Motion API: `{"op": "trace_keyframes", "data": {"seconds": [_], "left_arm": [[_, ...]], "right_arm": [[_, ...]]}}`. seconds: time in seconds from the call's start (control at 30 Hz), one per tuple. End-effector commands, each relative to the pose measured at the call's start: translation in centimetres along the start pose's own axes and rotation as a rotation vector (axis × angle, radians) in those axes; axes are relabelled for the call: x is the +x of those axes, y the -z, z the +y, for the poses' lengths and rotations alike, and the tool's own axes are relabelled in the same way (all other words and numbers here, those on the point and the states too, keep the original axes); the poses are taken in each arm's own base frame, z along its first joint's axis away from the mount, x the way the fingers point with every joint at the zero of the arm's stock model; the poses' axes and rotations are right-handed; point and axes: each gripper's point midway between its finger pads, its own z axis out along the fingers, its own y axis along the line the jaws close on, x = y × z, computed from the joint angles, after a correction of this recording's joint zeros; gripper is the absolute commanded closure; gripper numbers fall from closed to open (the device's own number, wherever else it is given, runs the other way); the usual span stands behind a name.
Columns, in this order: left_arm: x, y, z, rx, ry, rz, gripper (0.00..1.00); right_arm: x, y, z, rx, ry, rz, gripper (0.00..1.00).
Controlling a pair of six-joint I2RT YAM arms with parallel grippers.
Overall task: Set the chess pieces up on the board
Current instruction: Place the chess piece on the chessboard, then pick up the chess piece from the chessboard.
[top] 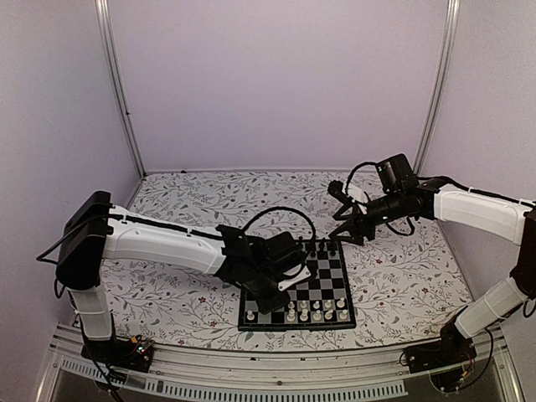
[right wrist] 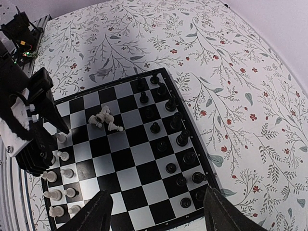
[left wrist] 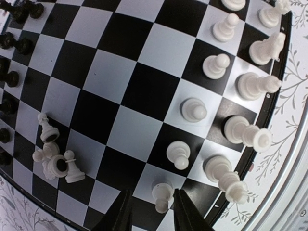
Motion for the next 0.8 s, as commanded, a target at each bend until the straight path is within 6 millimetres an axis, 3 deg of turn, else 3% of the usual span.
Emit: {"op": "trace_keyframes", "data": {"seconds": [0.0,0.13,0.27,0.43,0.63,0.77], "left_arm": [[-2.2,2.6,0.9,-0.046,0.028,-0.082,0.66],[-3.4,5.0,5.7,-0.182,0.252,-0.145,0.66],[-2.5,6.9,10.2,-0.284,0.577,-0.195,0.59],[-1.7,6.5,11.0,-0.244,0.723,-0.228,0.54],[-1.9,4.3,10.4,-0.15,0.658,-0.193,0.55],[-1.5,4.0,11.4,-0.086,0.661,-0.183,0.55]], "right_arm": [[0.2,-0.1,0.3,-0.015,0.003,0.005,0.32],[0.4,-0.2,0.2,-0.013,0.0,0.01,0.32],[0.4,-0.2,0.1,-0.009,0.001,0.012,0.32],[0.5,-0.2,0.1,-0.008,0.002,0.015,0.32],[0.5,-0.2,0.1,-0.01,0.003,0.016,0.32],[0.6,-0.2,0.2,-0.01,0.007,0.017,0.32]]}}
